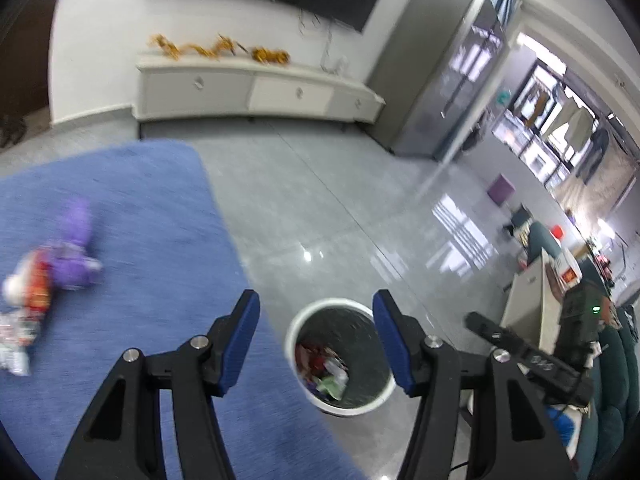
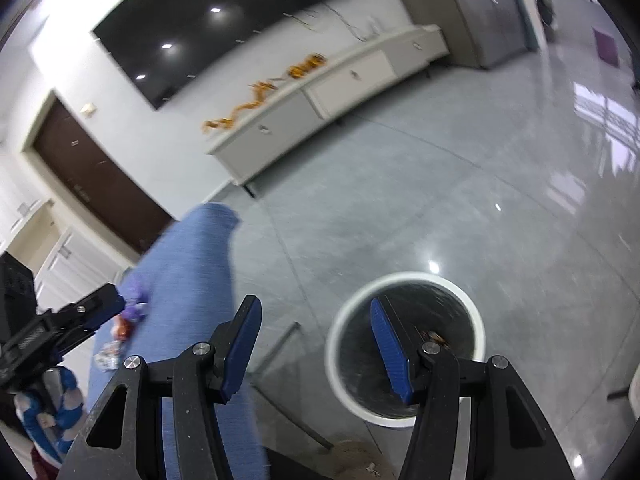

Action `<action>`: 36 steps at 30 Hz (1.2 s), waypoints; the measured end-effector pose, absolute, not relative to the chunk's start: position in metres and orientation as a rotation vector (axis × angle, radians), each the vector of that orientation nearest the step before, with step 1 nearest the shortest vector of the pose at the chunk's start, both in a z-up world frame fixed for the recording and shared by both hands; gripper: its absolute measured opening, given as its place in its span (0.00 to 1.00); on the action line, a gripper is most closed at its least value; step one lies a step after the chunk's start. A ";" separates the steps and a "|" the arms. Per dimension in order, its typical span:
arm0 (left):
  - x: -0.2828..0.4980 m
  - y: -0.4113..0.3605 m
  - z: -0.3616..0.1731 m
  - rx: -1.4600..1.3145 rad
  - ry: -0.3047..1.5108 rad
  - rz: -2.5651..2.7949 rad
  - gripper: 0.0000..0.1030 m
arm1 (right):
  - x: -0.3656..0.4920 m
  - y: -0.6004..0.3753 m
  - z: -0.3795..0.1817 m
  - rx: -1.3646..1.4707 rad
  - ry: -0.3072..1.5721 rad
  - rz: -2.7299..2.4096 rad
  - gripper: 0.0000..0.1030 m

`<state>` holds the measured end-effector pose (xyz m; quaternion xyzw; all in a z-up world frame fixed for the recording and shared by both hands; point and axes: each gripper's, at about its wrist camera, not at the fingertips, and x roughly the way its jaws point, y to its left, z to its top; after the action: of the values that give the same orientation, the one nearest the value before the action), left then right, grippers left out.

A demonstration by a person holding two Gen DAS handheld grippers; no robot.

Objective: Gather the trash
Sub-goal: 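Move both open tools back over the rug toward the last wrappers, then grasp the white crumpled wrapper with the left tool while the right tool grasps the purple bag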

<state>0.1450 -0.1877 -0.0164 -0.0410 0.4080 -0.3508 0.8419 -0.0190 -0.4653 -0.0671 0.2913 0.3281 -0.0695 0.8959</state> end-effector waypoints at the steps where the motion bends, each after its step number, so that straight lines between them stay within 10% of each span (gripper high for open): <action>1: 0.144 -0.174 -0.010 -0.098 0.842 -0.727 0.55 | -0.019 -0.457 -0.057 0.588 0.666 -0.126 0.53; 20: 0.161 0.129 -0.018 -0.361 0.745 -0.258 0.55 | 0.061 -0.297 0.027 0.355 0.602 0.162 0.56; 36: 0.226 0.117 -0.105 -0.358 0.876 -0.164 0.56 | 0.194 -0.232 -0.058 0.346 0.812 0.271 0.57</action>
<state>0.2257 0.1173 -0.1053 -0.1721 0.4215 -0.0787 0.8869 0.1940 -0.2316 -0.0577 0.1670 0.3917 0.1305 0.8953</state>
